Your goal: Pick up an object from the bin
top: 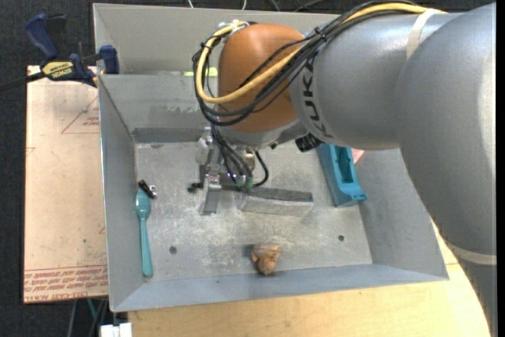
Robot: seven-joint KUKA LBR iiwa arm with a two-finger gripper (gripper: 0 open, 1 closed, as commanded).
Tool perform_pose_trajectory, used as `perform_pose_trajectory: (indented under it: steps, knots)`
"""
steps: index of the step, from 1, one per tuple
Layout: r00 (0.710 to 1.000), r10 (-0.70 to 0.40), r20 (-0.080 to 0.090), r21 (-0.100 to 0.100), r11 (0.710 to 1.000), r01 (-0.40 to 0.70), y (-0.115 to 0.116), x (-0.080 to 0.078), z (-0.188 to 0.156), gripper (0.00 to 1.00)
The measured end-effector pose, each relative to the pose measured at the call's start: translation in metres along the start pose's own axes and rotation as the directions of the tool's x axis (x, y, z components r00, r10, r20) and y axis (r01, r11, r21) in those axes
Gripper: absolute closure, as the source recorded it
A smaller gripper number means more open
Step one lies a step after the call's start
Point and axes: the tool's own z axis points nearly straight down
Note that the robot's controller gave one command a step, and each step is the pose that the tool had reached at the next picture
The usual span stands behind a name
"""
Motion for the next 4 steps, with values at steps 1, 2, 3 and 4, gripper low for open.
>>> perform_pose_trajectory:
  steps: [1,2,3,4]
  knots:
    - [0.96,-0.282,0.002,0.0,0.96,0.282,-0.016,-0.006,0.038,0.0]
    - [0.986,-0.164,-0.001,0.0,0.986,0.164,-0.048,-0.02,0.058,0.0]
    - [0.942,-0.336,0.001,-0.003,0.942,0.336,-0.073,-0.025,0.086,1.0]
    - [0.942,-0.336,0.001,-0.003,0.942,0.336,-0.073,-0.025,0.086,1.0]
